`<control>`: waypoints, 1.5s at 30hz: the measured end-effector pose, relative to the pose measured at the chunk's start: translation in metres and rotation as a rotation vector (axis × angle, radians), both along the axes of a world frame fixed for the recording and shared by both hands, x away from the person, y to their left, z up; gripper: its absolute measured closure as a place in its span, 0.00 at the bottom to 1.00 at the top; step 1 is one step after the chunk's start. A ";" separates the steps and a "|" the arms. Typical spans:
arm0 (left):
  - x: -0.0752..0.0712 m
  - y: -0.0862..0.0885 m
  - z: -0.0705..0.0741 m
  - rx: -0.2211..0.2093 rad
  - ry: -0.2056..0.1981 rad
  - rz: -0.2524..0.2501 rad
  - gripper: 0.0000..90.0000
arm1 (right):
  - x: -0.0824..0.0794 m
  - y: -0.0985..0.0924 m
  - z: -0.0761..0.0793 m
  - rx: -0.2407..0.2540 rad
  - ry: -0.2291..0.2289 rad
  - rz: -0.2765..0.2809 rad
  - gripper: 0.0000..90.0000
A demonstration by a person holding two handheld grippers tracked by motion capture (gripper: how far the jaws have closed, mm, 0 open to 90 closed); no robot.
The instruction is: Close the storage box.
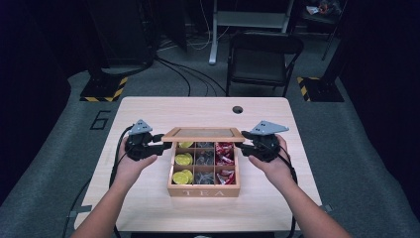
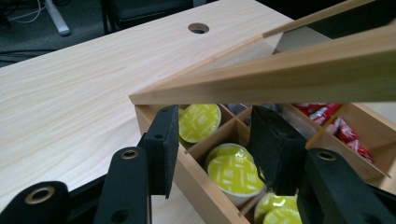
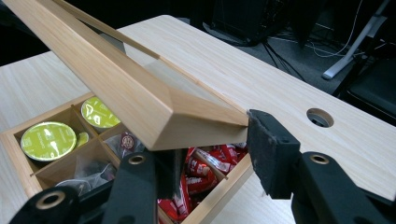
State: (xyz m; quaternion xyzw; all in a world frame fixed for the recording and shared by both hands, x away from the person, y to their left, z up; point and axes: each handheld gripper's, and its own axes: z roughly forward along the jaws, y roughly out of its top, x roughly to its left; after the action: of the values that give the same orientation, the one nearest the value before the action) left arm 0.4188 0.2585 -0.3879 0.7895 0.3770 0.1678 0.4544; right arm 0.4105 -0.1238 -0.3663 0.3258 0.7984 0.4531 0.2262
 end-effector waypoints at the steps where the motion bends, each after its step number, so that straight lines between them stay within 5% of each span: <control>1: -0.003 0.001 0.000 -0.008 0.003 -0.004 0.59 | -0.001 0.000 -0.001 -0.005 -0.005 0.006 0.62; 12: -0.031 -0.003 -0.001 -0.036 0.007 -0.043 0.59 | -0.017 -0.002 -0.018 0.017 -0.006 -0.005 0.62; 16: -0.040 -0.006 0.000 -0.011 -0.005 -0.043 0.57 | -0.022 -0.003 -0.023 0.018 -0.007 -0.003 0.62; 33: -0.056 -0.006 -0.008 -0.054 0.062 -0.028 0.61 | -0.034 -0.004 -0.040 0.035 0.005 -0.013 0.63; 45: -0.065 -0.006 -0.015 -0.056 0.071 -0.034 0.62 | -0.041 -0.004 -0.053 0.034 -0.003 -0.015 0.63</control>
State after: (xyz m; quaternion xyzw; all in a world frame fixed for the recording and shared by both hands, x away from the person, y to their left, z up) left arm 0.3537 0.2522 -0.4026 0.7882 0.3841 0.1213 0.4653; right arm 0.3693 -0.1275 -0.4192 0.3351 0.7877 0.4655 0.2251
